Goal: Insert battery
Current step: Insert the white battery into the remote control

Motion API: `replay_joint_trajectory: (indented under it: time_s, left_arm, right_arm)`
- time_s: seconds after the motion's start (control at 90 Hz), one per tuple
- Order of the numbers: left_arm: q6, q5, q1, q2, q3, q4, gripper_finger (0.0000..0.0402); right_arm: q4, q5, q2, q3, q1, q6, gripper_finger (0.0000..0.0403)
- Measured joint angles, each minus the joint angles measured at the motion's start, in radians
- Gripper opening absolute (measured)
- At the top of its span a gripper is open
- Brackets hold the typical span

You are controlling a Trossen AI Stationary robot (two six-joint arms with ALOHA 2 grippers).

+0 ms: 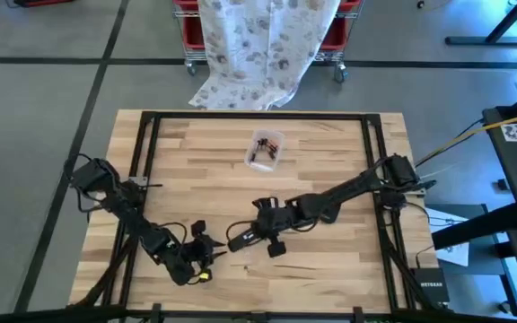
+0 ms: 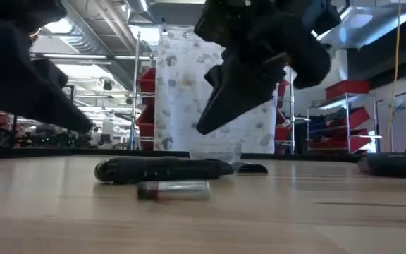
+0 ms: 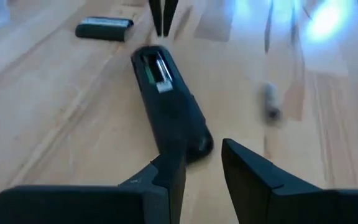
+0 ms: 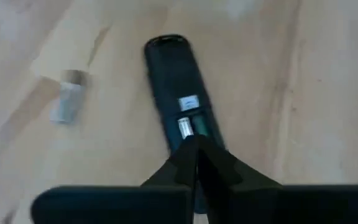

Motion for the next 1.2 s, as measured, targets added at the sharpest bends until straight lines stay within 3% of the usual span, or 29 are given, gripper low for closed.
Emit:
replay_joint_trajectory:
  time_s: [0.178, 0.433, 0.711, 0.944, 1.2]
  left_arm:
    - [0.032, 0.047, 0.022, 0.000, 0.000, 0.029, 0.0086]
    - [0.020, 0.054, 0.017, 0.000, 0.000, 0.021, 0.0086]
    - [0.023, 0.055, 0.017, 0.000, 0.000, 0.023, 0.0086]
    - [0.026, 0.054, 0.021, 0.000, 0.000, 0.023, 0.0086]
    - [0.022, 0.054, 0.021, 0.000, 0.000, 0.023, 0.0086]
  right_arm:
    - [0.004, -0.002, -0.027, 0.000, 0.019, -0.039, 0.0001]
    - [0.036, -0.039, -0.036, 0.009, 0.174, -0.042, 0.0001]
    - [0.078, -0.027, -0.020, 0.011, 0.305, 0.066, 0.0007]
    - [0.242, 0.002, 0.083, 0.012, 0.364, 0.136, 0.0101]
    - [0.230, 0.048, 0.229, 0.152, 0.361, 0.225, 0.0217]
